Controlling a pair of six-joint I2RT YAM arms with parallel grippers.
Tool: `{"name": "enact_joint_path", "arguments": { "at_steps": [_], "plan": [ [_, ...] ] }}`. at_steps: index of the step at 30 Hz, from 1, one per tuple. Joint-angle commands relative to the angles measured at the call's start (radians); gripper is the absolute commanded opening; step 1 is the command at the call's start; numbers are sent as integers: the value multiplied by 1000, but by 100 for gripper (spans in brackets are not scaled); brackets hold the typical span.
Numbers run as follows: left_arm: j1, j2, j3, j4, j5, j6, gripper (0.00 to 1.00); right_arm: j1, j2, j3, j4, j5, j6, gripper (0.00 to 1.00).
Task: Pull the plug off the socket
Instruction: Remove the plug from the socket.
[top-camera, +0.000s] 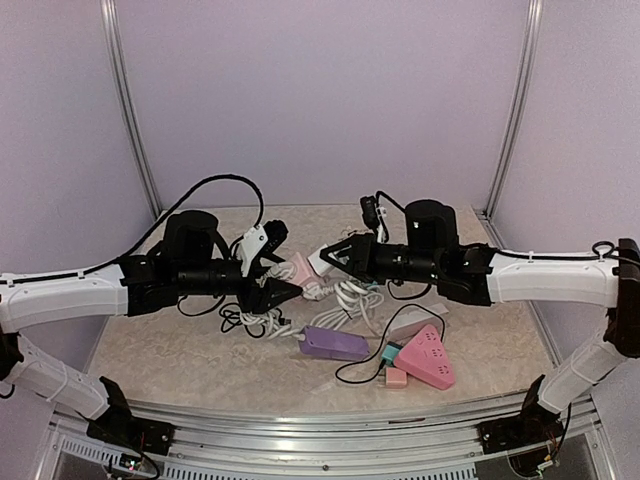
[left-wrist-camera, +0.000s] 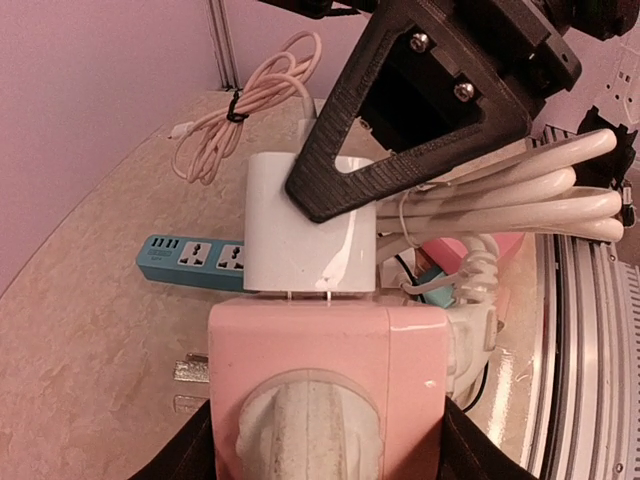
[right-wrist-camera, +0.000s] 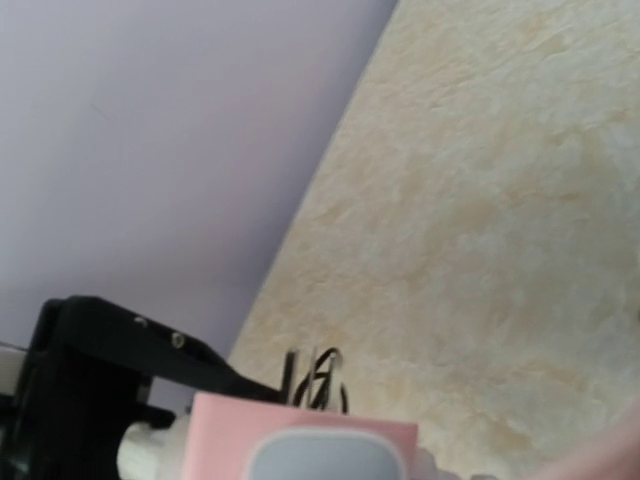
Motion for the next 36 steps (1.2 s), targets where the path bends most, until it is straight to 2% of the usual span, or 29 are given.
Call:
{"name": "enact_joint_path", "arguments": {
  "at_steps": [1, 7, 11, 30, 36],
  "plan": [
    [50, -85, 17, 75, -48, -82, 4, -94, -53, -78, 105, -26, -9, 0],
    [42, -89, 13, 69, -59, -64, 4, -122, -21, -130, 220, -110, 57, 0],
    [42, -84, 19, 57, -69, -54, 4, -124, -18, -126, 214, -110, 48, 0],
    [49, -36, 56, -1, -140, -34, 3, -11, -40, 105, -269, 304, -227, 0],
    [53, -28, 51, 6, -137, -32, 3, -3, -43, 121, -295, 332, -250, 0]
  ]
}}
